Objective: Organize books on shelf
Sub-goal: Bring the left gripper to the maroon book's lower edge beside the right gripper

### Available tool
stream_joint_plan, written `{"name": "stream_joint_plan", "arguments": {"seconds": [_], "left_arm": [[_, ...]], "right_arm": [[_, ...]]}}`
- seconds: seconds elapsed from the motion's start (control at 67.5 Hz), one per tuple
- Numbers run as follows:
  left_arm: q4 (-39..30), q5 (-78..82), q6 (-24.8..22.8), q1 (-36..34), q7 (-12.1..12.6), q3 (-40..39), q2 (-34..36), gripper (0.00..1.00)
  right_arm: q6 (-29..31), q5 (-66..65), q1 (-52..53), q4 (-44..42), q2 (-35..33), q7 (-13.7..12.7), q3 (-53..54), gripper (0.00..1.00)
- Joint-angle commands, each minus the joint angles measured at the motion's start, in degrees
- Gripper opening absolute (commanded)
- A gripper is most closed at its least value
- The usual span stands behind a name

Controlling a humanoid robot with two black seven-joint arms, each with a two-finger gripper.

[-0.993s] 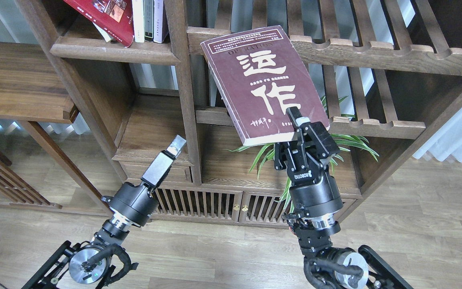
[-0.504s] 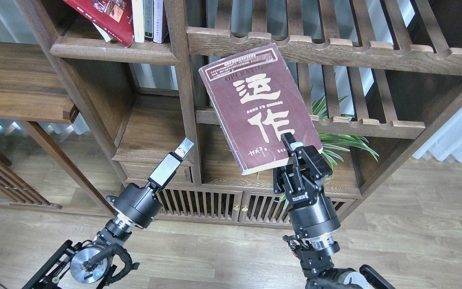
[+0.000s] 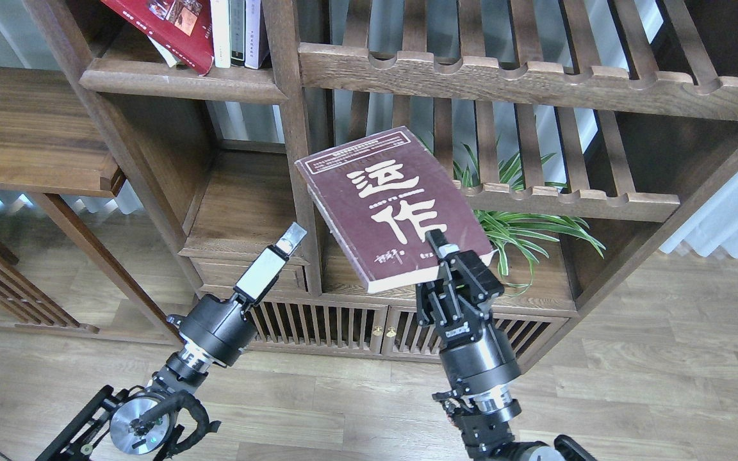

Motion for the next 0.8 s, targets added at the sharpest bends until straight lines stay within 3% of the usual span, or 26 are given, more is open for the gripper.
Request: {"name": "stream_joint_plan", "arguments": {"seconds": [0.0,0.785], "left_arm": [[-0.3,-1.1,0.0,0.2,0.0,0.4,0.0,0.84],[0.2,-5.9,0.0,1.7,0.3,3.8,0.0,0.8]], "right_arm": [[0.0,-0.5,-0.2,-3.0,0.5,0.0,0.2,0.03],[0.0,-2.2,-0.1,-5.4,1.4,-0.5,-4.0,0.04]]}}
